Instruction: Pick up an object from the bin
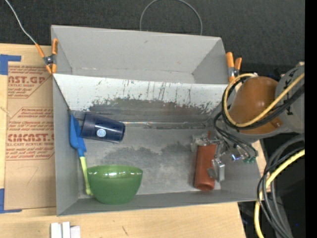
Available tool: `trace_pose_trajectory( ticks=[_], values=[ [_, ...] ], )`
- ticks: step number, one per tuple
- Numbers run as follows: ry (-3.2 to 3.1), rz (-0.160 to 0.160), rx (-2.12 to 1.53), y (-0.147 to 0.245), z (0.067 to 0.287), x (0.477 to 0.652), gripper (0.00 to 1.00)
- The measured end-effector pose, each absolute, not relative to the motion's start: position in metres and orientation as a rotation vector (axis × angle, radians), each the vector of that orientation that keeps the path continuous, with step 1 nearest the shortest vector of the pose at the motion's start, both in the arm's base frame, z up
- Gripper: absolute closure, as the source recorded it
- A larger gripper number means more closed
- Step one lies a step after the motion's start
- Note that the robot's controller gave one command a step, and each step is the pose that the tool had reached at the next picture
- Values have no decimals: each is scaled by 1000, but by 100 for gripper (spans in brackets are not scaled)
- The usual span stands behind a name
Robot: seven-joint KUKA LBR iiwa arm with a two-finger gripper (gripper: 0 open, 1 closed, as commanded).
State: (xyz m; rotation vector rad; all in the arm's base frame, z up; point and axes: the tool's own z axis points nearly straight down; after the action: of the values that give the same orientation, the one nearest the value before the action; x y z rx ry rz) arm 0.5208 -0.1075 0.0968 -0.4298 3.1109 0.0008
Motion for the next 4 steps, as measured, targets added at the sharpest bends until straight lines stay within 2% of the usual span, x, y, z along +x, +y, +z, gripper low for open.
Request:
trace_pose_trajectory(
  ticks=[1,2,3,4],
  values=[
    [3014,1,-881,-92,83,488,100],
    [3014,1,-881,-92,83,488,100],
    [3010,6,-909,-80,172,488,100],
    [2999,-1,-912,-79,124,489,100]
  ],
)
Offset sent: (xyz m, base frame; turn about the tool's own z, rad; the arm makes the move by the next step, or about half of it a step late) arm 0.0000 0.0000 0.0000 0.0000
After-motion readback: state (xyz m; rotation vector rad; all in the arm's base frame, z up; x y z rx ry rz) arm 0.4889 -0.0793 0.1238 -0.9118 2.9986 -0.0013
